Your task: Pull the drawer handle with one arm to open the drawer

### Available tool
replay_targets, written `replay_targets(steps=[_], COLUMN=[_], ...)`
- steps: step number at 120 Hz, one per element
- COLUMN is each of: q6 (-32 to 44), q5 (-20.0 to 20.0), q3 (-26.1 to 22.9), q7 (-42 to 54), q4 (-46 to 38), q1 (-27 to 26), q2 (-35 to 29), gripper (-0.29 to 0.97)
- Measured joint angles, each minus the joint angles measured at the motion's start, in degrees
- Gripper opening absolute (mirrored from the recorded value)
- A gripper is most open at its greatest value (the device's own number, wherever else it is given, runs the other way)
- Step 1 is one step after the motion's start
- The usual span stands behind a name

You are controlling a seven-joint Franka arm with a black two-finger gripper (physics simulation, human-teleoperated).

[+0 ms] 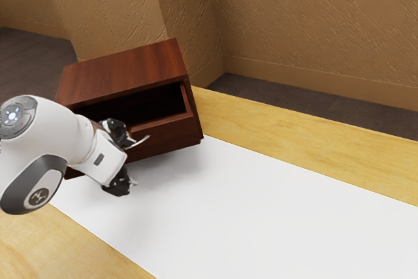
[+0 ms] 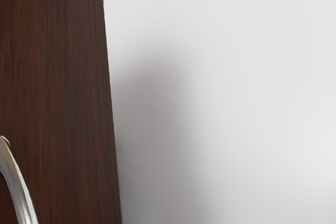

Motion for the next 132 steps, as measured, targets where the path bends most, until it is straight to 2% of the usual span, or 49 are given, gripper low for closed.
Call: replay_targets(steps=[39, 74, 88, 108, 113, 118, 127, 132], q6=[0.4, 0.6, 0.5, 0.3, -1.8, -6.8, -20.0, -27.5], q5=[0.5, -0.1, 0.1, -0.3, -2.2, -6.1, -14.2, -16.7], q3=[-3.0, -3.4, -3.6, -8.5, -10.7, -12.0, -13.6, -15.2], q7=[-1.8, -3.2, -3.5, -3.7, -4.1, -5.2, -8.5, -11.1], q4=[-2.4, -2.7, -2.7, -2.6, -1.9, 0.8, 10.5, 16.5], q1=[1.5, 1.9, 3.0, 6.0, 6.1, 6.2, 5.2, 2.5], q2=[-1.9, -3.3, -4.6, -8.6, -10.5, -11.9, -12.0, -11.0], gripper=[0.66, 0.50, 0.55, 0.63, 0.64, 0.65, 0.66, 0.66])
